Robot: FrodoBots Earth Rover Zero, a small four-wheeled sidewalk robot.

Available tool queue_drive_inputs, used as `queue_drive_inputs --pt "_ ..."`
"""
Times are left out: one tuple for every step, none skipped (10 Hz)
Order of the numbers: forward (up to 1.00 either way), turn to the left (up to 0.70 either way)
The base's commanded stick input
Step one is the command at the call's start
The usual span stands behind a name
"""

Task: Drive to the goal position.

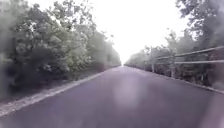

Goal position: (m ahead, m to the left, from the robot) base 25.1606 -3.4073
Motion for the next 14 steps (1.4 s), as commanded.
queue_drive_inputs --pt "1.00 0.00" --pt "1.00 -0.01" --pt "1.00 -0.04" --pt "1.00 -0.36" --pt "1.00 -0.40" --pt "1.00 -0.40" --pt "1.00 -0.40" --pt "1.00 -0.40" --pt "1.00 -0.35" --pt "1.00 -0.06" --pt "1.00 0.00" --pt "1.00 0.00" --pt "1.00 0.00" --pt "1.00 0.00"
